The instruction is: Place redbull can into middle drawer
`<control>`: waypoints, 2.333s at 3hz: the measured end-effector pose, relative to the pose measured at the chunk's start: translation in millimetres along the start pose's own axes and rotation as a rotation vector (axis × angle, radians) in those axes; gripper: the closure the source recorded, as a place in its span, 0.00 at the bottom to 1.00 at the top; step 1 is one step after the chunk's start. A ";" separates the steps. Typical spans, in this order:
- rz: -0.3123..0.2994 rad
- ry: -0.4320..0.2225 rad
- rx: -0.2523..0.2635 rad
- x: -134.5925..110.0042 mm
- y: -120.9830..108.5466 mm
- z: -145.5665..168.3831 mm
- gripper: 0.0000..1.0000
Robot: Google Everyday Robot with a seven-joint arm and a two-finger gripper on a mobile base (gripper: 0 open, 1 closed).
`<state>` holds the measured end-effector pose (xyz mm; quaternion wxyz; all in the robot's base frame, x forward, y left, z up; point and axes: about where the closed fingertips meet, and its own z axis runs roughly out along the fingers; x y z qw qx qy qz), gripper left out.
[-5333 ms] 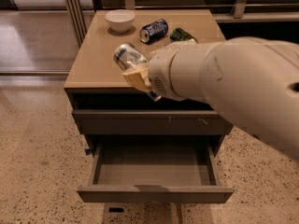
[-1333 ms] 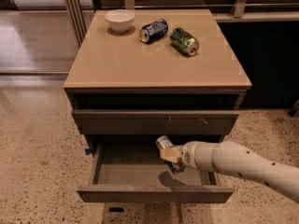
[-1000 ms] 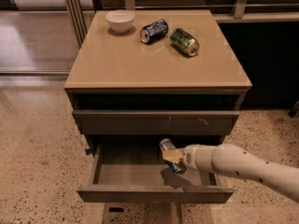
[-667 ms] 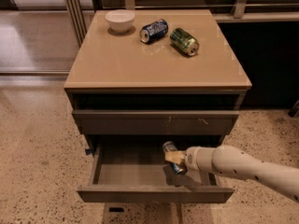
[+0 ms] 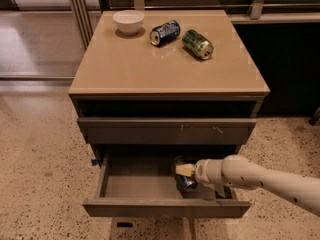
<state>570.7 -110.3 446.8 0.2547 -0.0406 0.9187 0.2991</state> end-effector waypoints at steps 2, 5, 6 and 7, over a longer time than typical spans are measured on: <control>0.002 0.000 0.000 -0.2 -1.1 1.8 0.82; 0.002 0.000 0.000 -0.2 -1.1 1.9 0.12; 0.002 0.000 0.000 -0.2 -1.1 1.9 0.00; 0.002 0.000 -0.001 -0.2 -1.0 1.9 0.00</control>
Offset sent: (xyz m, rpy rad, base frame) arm 0.0013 0.0000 -0.0017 0.0011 0.0012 -0.0013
